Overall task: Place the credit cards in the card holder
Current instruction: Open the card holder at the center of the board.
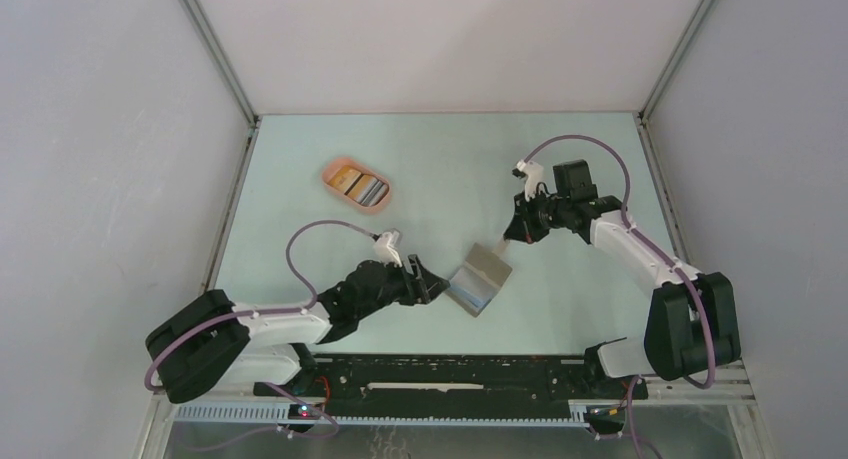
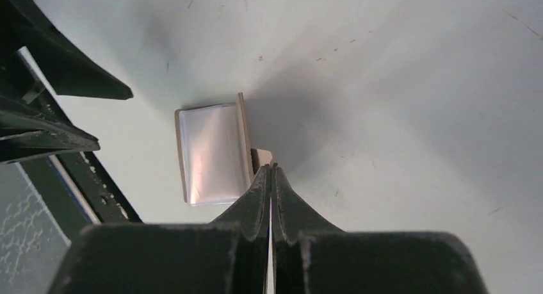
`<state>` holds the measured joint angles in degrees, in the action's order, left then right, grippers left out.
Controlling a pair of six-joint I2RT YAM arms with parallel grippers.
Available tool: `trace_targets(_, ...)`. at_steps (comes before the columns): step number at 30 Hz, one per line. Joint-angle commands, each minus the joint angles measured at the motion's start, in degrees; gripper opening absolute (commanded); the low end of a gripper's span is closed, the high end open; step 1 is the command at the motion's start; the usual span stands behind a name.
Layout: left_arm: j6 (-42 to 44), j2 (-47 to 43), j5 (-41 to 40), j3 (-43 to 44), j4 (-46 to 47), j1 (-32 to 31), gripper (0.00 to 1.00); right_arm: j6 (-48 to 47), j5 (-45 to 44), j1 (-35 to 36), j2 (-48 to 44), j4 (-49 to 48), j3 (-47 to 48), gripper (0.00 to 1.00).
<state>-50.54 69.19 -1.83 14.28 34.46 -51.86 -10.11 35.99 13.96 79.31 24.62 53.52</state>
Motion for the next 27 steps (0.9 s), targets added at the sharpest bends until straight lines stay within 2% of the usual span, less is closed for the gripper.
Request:
trace_targets(1, 3.2, 0.9, 0.1, 5.2, -1.1, -0.5, 0.70, -4.1, -4.1, -0.4, 1.1, 0.6, -0.1, 0.00)
trace_targets(10, 1.5, 5.2, 0.9, 7.9, -1.3, -2.0, 0.68, -14.9, -19.8, -0.2, 8.2, 8.8, -0.5, 0.00)
trace_targets(15, 1.3, 6.7, 0.7, 9.4, -1.7, -2.8, 0.68, -16.9, -18.9, -1.5, 10.0, 13.4, -0.8, 0.02)
trace_targets(17, 1.4, 6.7, 0.7, 9.8, -1.9, -3.2, 0.68, -17.3, -16.6, -2.3, 9.0, 14.2, -0.8, 0.09)
trace_targets(20, 1.9, 6.5, 0.8, 10.8, -2.6, -3.8, 0.67, -17.7, -13.4, -3.4, 5.9, 14.8, -0.7, 0.31)
trace_targets(23, 2.6, 7.0, 1.1, 12.3, -3.8, -4.1, 0.67, -17.7, -12.7, -3.8, 1.6, 14.9, -0.2, 0.47)
trace_targets(27, 3.1, 9.4, 1.4, 14.5, -5.2, -4.1, 0.65, -17.2, -13.3, -3.8, -5.5, 13.6, 1.0, 0.61)
